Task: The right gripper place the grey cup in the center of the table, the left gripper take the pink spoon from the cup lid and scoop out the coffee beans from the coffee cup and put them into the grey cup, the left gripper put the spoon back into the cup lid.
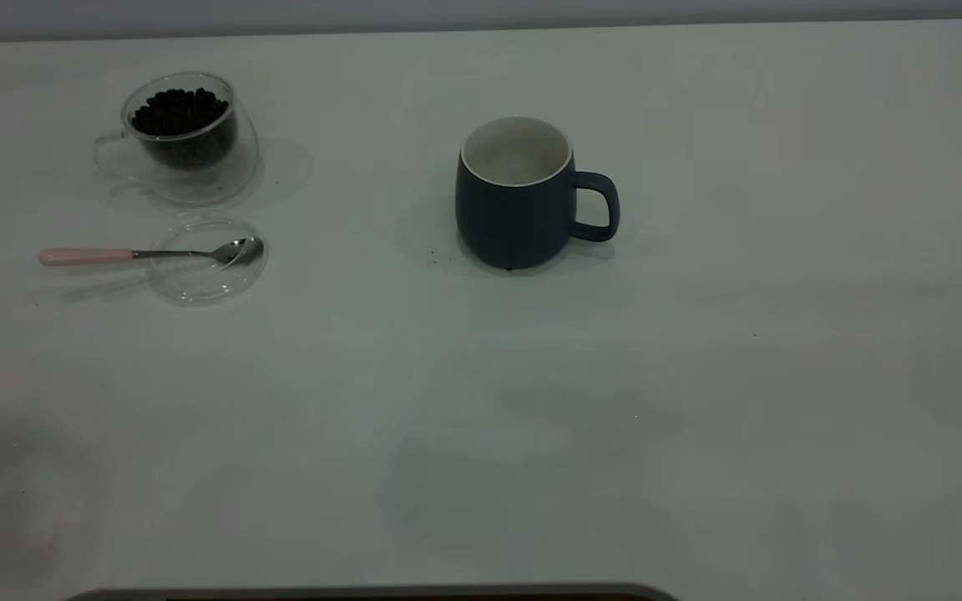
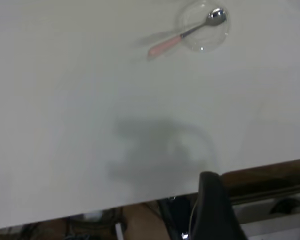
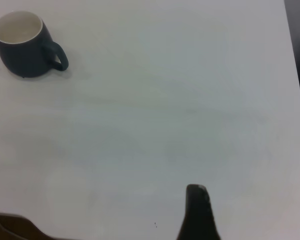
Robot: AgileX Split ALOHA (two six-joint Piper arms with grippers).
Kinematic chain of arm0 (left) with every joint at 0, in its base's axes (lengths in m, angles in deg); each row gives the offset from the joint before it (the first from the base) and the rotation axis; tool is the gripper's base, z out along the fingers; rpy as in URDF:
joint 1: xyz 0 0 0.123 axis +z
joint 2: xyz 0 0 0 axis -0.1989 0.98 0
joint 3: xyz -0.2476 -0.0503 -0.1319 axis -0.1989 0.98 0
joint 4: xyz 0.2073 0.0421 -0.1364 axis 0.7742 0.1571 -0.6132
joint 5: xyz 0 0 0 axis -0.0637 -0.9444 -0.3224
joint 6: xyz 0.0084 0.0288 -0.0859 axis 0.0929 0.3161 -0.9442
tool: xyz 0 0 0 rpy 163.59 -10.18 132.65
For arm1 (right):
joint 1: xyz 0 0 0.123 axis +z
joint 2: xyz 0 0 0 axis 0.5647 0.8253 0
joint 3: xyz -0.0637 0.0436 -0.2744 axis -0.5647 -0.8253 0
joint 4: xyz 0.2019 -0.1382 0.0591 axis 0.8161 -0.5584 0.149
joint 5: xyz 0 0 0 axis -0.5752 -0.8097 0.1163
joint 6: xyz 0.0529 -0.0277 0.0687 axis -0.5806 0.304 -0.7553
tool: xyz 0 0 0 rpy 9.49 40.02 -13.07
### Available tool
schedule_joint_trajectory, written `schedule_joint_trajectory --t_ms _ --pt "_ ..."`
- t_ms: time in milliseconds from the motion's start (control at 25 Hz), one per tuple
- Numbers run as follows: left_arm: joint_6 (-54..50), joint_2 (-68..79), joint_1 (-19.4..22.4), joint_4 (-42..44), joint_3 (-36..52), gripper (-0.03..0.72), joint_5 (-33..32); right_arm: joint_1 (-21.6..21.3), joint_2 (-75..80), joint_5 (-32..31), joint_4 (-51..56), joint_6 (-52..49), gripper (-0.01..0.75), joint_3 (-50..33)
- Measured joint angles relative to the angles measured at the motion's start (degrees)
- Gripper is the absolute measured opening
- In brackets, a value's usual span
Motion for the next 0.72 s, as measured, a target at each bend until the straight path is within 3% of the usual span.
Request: schedule_joint_trajectory --t_ms 440,720 --pt "-6.0 -32.2 0.0 -0.1 14.1 0.519 0.1 0.0 0.0 0.0 0.0 0.0 0.591 0.0" --pt "-6.4 -45.4 1.5 -0.1 28.5 0.519 0.3 0.0 0.0 0.0 0.0 0.0 0.591 0.0"
